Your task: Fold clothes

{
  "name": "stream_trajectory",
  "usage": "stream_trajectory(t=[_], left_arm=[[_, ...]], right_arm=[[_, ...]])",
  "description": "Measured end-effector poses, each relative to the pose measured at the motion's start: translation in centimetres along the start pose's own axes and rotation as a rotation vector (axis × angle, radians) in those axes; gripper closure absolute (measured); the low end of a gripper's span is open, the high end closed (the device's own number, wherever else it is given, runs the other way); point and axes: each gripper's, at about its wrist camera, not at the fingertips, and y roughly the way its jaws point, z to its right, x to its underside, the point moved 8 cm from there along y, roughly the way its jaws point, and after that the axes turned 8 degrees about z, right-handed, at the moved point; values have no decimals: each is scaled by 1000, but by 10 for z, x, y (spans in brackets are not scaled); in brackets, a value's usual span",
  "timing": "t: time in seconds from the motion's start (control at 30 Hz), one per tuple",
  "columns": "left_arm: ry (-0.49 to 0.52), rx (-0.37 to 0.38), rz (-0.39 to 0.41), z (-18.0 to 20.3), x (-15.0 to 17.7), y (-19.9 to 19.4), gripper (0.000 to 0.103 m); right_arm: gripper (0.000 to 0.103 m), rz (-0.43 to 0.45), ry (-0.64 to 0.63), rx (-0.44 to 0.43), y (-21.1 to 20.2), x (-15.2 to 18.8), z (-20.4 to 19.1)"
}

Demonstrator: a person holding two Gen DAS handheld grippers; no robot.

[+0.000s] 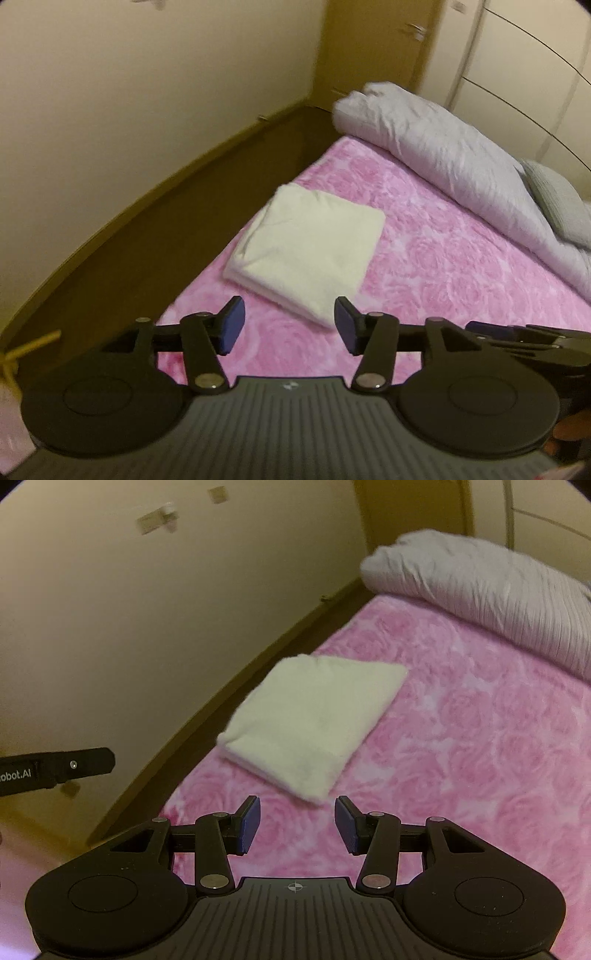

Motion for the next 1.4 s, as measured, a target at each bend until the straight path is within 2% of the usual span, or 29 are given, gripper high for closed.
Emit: stream_trajectory(t=[0.2,0.37,0.57,0.77,0.97,1.17,1.27,1.4], left_arm=[[-84,-57,-7,60,35,-56,51],[-61,-126,37,96,43,-92,51],[-33,-199,61,112,45,-116,51],[-20,-248,35,114,53,-113,51],[-14,-247,-2,117,65,-103,51],[35,-266,-7,119,70,-94,50],[43,-247,-20,120,72,-88,50],[6,-199,-42,118,73,-79,51]], right_arm=[[55,8,-78,-49,-70,6,30],[54,21,-92,-69,-109,7,51],[54,49,-96,-94,-135,0,53],[54,67,-131,-104,-145,-1,50],[54,-6,-114,-54,-137,7,53],[54,-8,-154,-40,-131,6,49],[54,-29,-172,-29,-126,8,49],[54,-58,-178,-19,-116,9,49]])
